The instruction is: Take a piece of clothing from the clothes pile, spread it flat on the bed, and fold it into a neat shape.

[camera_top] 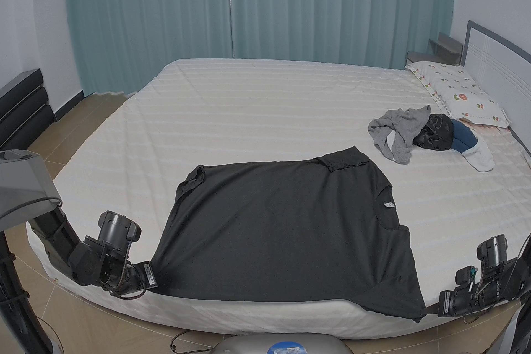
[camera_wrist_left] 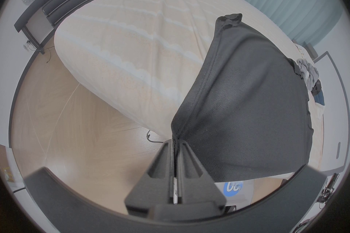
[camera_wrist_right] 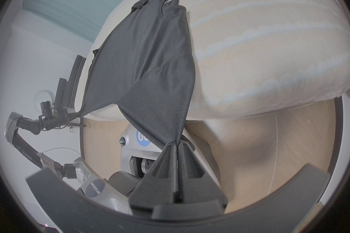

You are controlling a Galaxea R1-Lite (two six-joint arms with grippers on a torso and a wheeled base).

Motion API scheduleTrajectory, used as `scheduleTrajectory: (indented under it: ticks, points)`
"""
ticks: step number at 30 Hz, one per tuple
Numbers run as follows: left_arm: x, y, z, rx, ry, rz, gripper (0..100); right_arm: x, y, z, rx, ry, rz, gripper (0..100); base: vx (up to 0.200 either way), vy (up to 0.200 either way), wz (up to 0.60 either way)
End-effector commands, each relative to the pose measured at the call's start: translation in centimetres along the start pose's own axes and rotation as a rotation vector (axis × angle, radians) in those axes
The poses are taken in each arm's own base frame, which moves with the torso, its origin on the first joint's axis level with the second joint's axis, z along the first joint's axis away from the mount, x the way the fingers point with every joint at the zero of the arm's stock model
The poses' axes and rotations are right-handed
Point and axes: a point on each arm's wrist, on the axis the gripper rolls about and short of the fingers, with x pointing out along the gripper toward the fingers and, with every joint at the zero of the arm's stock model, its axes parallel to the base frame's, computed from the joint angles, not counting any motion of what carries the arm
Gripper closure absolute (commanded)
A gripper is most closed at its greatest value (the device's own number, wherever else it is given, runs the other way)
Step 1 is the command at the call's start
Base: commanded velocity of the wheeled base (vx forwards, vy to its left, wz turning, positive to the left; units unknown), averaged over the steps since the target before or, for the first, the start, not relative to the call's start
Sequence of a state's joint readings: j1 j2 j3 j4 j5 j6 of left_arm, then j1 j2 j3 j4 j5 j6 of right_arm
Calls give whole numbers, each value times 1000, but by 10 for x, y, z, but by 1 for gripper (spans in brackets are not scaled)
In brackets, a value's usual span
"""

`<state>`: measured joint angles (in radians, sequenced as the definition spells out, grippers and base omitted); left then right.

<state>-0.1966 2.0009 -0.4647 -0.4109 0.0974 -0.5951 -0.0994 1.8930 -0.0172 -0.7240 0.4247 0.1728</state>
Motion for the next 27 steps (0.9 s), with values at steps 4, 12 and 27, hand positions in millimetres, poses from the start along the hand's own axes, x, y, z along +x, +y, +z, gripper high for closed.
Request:
scheduleTrajectory:
  ticks: [4, 12, 27]
  points:
    - [-1, -2, -6, 28, 13, -3, 100, 7, -4, -8, 6, 71, -12, 100, 0, 0, 0]
    - [10, -6, -16, 58, 65, 16, 100, 21, -11, -5, -32, 89, -19, 100, 0, 0, 0]
    - [11, -8, -13, 54, 47, -3, 0, 33, -13, 18, -58, -106, 5, 0, 0, 0, 0]
